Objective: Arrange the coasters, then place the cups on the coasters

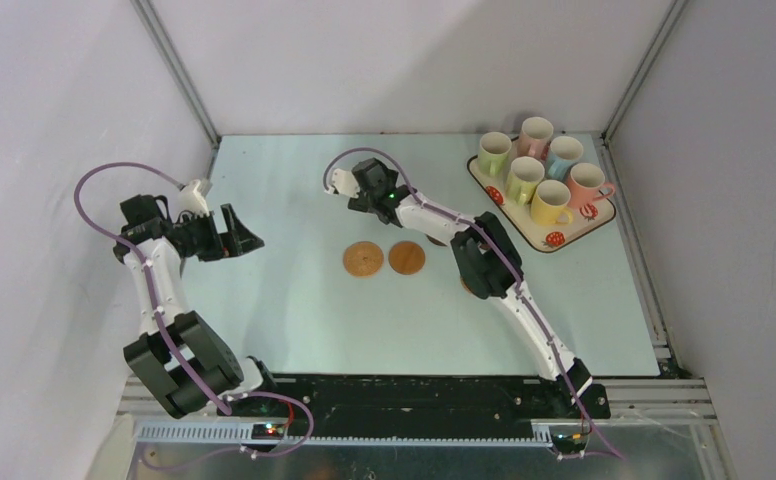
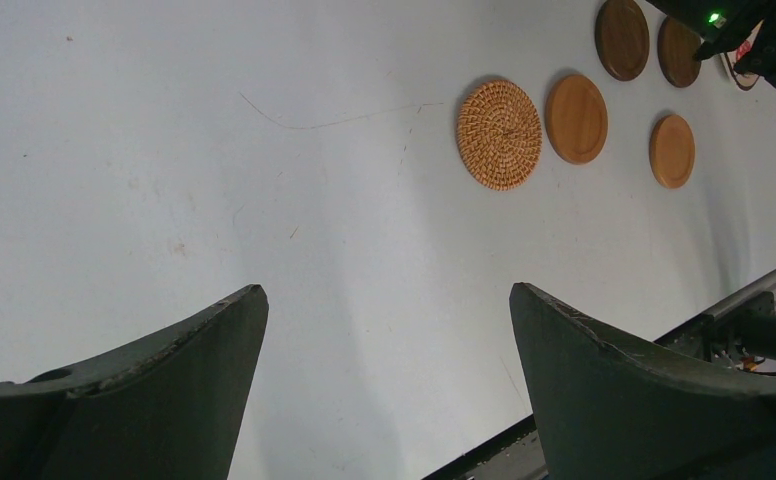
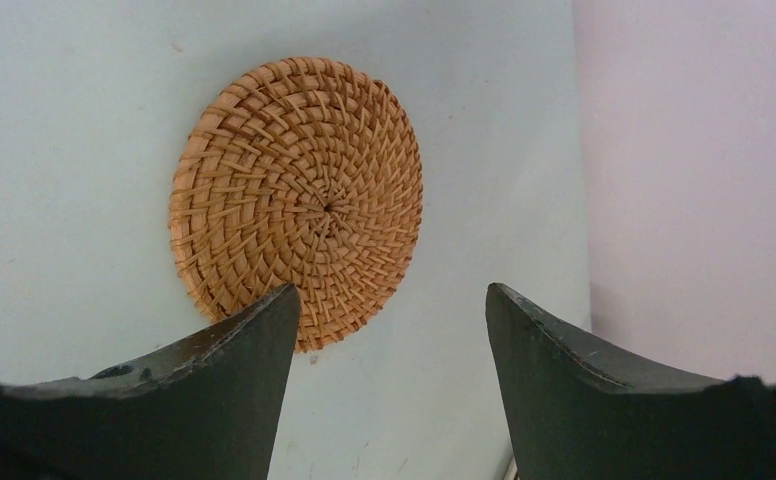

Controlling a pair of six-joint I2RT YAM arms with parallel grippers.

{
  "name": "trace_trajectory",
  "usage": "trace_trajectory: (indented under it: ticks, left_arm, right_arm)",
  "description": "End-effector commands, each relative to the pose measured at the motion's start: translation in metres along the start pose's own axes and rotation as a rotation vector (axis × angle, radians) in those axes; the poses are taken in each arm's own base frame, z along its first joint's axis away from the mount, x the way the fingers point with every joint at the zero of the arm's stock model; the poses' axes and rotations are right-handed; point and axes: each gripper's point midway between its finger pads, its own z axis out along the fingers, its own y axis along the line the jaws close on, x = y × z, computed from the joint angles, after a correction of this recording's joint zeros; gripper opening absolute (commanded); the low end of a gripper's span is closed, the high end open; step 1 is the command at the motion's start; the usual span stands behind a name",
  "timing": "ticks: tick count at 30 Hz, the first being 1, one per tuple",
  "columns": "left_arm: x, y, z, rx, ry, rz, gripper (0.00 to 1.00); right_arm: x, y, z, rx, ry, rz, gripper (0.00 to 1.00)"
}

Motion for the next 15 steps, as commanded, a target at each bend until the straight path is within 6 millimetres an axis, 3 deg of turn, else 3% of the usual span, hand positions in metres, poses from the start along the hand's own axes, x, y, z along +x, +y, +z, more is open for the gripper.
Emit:
trace_trajectory:
  ticks: [1, 5, 11, 15]
  left_arm:
    - [-0.002, -0.002, -0.001, 0.019, -0.019, 0.025, 0.98]
    - [-0.003, -0.003, -0.002, 0.021, -0.021, 0.03, 0.98]
    - [-0.002, -0.004, -0.003, 0.02, -0.022, 0.033, 0.98]
    - [-0.003, -0.004, -0.004, 0.013, -0.024, 0.038, 0.98]
  right_arm:
    - [0.005, -0.012, 0.012, 0.081, 0.019, -0.035, 0.74]
    - [-0.017, -0.027, -0.004, 0.078, -0.035, -0.005, 0.74]
    - [-0.081, -0.076, -0.075, 0.072, -0.191, 0.106, 0.75]
    - [-0.094, -0.088, -0.118, 0.027, -0.217, 0.17, 0.75]
